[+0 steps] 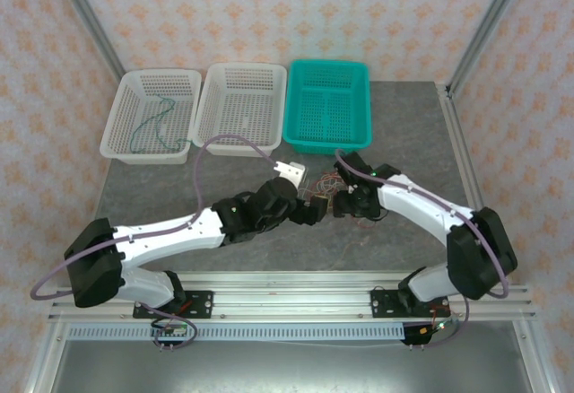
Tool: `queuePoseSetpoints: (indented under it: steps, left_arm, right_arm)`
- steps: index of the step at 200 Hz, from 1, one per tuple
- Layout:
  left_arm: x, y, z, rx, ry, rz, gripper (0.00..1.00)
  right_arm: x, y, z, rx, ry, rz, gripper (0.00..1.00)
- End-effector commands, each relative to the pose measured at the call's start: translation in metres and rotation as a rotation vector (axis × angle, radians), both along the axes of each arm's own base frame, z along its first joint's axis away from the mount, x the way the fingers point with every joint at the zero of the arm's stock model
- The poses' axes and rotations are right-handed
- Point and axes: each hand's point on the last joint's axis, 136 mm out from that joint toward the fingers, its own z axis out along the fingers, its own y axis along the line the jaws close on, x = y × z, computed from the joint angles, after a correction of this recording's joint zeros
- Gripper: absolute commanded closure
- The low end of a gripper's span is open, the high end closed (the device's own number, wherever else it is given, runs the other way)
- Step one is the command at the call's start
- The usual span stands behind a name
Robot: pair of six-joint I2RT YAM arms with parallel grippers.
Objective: Untangle the cables
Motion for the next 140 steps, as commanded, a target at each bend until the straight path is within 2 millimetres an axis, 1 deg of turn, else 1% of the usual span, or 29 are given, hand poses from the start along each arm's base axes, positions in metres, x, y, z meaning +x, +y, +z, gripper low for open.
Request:
queuePoseSetpoints:
  steps: [1,34,47,63,67,91,100,112,128,140]
  left_arm:
    - [0.005,0.005,0.019,-0.029,-0.077,0.02,0.01]
    - [0.004,0.005,0.022,-0.001,-0.102,-0.004,0.01]
    - [0.005,0.004,0.023,0.008,-0.116,-0.014,0.01]
    - [0.006,0.002,0.025,0.002,-0.135,-0.023,0.01]
    - [0.006,0.001,0.025,-0.001,-0.139,-0.025,0.01]
    - [0.008,0.0,0.027,-0.012,-0.167,-0.022,0.01]
    - [0.01,0.001,0.029,-0.017,-0.184,-0.019,0.01]
    - [0.011,0.003,0.032,-0.015,-0.214,-0.015,0.01]
    - [0.013,0.006,0.038,0.0,-0.268,-0.021,0.0]
    - [0.014,0.008,0.043,0.038,-0.313,-0.038,0.0]
  right_arm:
    - [-0.002,-0.023,-0.014,-0.174,0.043,0.059,0.31]
    - [-0.003,-0.022,-0.036,-0.201,0.107,0.058,0.35]
    - [-0.005,-0.021,-0.042,-0.2,0.121,0.051,0.38]
    - [-0.007,-0.019,-0.048,-0.174,0.12,0.042,0.49]
    - [-0.008,-0.017,-0.048,-0.163,0.12,0.04,0.55]
    - [-0.011,-0.02,-0.048,-0.158,0.114,0.019,0.79]
    - [-0.011,-0.02,-0.044,-0.154,0.106,0.018,0.88]
    - [-0.009,-0.018,-0.031,-0.134,0.08,0.015,1.0]
    - [-0.003,-0.007,-0.002,-0.046,0.009,0.022,1.0]
    - [0.002,0.004,0.03,0.048,-0.075,0.025,1.0]
